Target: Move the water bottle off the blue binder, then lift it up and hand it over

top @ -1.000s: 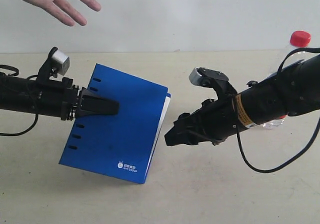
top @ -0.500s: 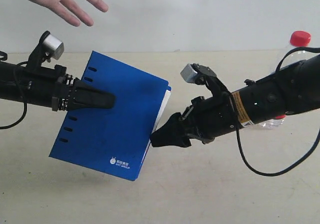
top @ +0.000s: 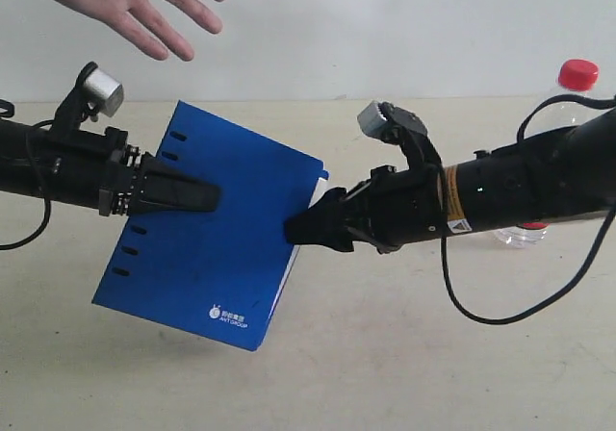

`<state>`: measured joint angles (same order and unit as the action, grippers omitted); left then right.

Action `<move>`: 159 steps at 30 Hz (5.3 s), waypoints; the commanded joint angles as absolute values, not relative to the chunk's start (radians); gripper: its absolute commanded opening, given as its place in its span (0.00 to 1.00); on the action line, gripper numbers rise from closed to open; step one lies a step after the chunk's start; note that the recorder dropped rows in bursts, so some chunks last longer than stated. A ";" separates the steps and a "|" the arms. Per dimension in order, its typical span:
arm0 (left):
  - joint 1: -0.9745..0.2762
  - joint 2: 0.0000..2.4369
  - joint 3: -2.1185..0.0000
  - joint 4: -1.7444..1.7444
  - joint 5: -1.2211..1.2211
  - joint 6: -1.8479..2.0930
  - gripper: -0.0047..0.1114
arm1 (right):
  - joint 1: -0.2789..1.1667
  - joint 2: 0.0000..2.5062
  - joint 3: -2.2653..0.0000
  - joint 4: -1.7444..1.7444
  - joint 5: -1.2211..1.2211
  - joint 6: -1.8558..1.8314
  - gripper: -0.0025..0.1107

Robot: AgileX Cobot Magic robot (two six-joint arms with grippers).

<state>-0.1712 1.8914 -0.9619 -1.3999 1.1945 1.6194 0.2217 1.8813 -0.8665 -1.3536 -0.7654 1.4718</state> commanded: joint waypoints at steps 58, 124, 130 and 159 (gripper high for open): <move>-0.386 1.131 -0.648 -1.285 0.627 1.376 0.09 | 0.218 1.403 -0.861 -1.744 -0.540 1.685 0.02; -0.645 1.286 -0.453 -1.124 -0.682 1.458 0.09 | 0.218 1.373 -0.861 -1.744 -0.534 1.783 0.02; -0.283 1.278 -0.453 -1.035 -0.659 1.333 0.09 | 0.218 1.373 -0.861 -1.744 -0.580 1.781 0.02; -0.062 0.142 -0.192 -1.026 0.224 0.755 0.09 | 0.218 1.346 -0.861 -1.744 -0.671 1.778 0.02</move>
